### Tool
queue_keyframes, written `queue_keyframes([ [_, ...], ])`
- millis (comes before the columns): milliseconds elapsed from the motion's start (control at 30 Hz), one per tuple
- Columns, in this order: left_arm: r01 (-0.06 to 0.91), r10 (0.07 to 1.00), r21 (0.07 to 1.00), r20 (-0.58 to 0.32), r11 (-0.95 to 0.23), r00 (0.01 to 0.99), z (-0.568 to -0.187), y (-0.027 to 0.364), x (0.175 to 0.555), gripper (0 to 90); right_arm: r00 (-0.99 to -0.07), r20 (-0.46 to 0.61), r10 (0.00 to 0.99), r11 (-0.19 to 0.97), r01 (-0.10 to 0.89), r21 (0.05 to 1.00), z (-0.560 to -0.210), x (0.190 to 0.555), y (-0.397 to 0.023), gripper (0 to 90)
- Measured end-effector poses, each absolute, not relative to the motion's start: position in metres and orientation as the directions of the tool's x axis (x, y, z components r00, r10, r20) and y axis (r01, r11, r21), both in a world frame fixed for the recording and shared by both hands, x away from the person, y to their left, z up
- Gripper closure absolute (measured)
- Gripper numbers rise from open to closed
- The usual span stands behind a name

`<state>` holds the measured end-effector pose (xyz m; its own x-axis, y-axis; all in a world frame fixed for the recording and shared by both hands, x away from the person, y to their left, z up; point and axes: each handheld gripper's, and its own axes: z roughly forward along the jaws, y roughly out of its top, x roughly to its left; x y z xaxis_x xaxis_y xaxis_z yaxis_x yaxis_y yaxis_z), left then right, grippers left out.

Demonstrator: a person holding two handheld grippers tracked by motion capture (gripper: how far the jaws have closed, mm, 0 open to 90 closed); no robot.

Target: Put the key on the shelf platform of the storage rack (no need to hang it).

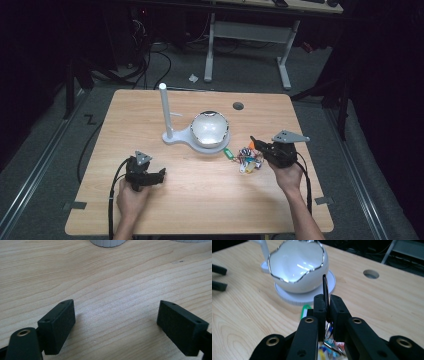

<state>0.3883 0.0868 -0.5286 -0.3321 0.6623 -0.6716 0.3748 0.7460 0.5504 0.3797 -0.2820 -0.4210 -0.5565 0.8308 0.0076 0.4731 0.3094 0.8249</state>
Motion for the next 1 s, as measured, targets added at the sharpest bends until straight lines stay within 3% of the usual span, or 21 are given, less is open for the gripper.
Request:
queue_keyframes([
  [433,0.375,0.662,0.550,-0.672,0.747,-0.333,-0.529,0.087,0.388,15.4,-0.596,0.051,0.802,0.323,0.504,0.801,-0.380,0.394,-0.278,84.7],
  [567,0.375,0.662,0.550,-0.672,0.747,-0.333,-0.529,0.087,0.388,15.4,-0.626,0.041,0.779,0.376,0.518,0.768,-0.363,0.397,-0.272,84.6],
  [1000,0.375,0.663,0.551,-0.671,0.745,-0.331,-0.529,0.087,0.388,15.4,-0.699,0.005,0.715,0.446,0.463,0.766,-0.306,0.401,-0.249,84.6],
])
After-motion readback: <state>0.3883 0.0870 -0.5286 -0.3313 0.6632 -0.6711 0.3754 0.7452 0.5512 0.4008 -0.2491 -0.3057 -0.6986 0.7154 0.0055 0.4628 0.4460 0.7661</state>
